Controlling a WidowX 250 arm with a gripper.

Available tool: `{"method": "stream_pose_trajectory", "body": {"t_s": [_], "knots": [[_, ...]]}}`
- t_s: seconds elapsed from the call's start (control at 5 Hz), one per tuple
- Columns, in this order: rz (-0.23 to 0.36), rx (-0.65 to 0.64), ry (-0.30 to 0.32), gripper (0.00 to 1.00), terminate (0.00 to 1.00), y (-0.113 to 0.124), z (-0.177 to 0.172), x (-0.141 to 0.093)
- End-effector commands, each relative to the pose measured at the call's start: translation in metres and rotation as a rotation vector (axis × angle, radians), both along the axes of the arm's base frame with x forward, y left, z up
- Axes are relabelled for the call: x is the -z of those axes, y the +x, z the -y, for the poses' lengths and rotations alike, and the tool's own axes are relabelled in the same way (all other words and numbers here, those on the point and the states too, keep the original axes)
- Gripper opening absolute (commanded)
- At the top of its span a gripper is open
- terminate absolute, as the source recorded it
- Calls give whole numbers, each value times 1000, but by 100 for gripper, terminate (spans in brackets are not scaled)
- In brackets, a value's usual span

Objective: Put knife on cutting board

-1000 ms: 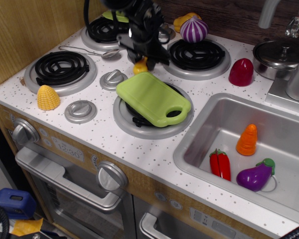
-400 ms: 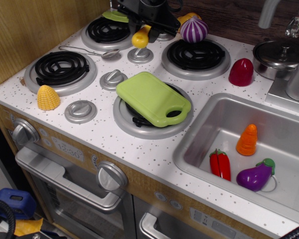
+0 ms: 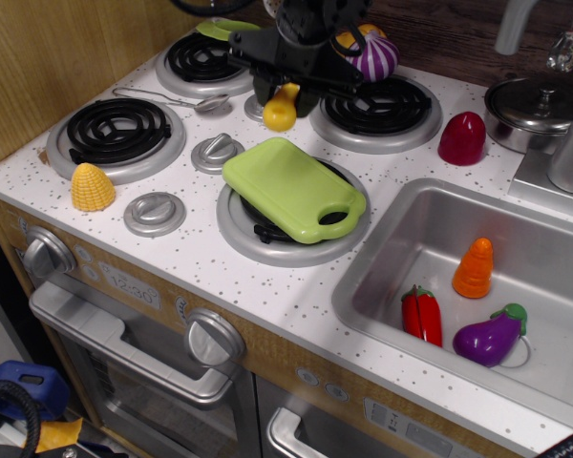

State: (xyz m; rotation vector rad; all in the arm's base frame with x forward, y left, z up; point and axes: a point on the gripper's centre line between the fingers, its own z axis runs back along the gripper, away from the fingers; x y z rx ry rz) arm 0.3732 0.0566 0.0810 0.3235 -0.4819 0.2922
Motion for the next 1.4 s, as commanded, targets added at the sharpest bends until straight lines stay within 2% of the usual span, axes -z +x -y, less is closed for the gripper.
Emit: {"method": "stream_pose_trajectory", "body": {"t_s": [0.0, 0.2, 0.4, 0.6, 0.8, 1.0, 1.2], "knots": [[81, -37, -41, 0, 0, -5, 19, -11], [84, -79, -73, 0, 0, -15, 32, 1], [93, -93, -74, 0, 0, -22, 36, 6], [105, -76, -72, 100, 0, -26, 34, 14], [155, -60, -74, 100, 0, -24, 27, 21], [155, -60, -74, 100, 0, -24, 27, 21], [155, -60, -74, 100, 100, -24, 27, 21]]}}
